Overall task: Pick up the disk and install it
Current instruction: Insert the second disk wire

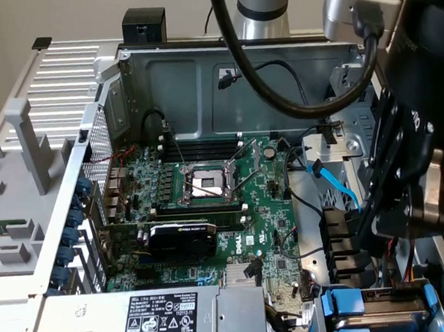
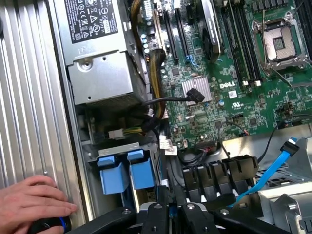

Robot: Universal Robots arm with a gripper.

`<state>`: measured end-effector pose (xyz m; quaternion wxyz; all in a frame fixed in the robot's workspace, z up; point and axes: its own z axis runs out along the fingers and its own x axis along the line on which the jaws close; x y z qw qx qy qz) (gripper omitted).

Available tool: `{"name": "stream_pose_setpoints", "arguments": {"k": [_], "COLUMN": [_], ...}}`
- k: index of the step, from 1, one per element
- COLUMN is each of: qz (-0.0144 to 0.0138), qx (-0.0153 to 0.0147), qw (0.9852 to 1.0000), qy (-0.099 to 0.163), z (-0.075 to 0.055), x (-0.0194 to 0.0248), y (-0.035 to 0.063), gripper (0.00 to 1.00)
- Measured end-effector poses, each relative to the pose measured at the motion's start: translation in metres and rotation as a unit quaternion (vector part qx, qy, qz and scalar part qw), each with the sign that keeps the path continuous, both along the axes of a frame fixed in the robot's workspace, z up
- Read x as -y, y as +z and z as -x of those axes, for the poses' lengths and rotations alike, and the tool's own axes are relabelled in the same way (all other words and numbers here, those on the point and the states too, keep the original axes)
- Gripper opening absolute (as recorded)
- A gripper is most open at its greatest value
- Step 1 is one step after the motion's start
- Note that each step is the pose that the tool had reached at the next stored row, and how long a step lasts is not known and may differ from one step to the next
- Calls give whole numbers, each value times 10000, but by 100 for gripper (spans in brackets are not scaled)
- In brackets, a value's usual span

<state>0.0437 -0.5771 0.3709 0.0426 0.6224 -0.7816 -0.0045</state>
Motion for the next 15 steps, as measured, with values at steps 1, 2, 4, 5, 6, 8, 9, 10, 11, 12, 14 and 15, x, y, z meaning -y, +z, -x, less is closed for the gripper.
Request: {"name": "stream_pose_setpoints", "arguments": {"k": [1,2,4,5,6,8,9,10,11,12,14,15], "qz": [-11,-17,-20,-20,-21,-22,-22,-24,-30,-41,-87,-130], "qx": [6,21,49,59,67,80,84,87,91,92,96,98], "qw": [10000,10000,10000,10000,9999,9997,9995,9992,9990,9988,9985,9984], "qy": [1,2,23,54,98,213,295,380,442,483,530,543], "z": [9,19,28,28,28,29,29,29,29,29,29,30], "x": [9,15,31,39,45,48,49,49,50,50,52,54], "y": [0,0,0,0,0,0,0,-1,0,0,-1,-1], "gripper": [16,16,16,16,16,16,16,16,16,16,16,16]}}
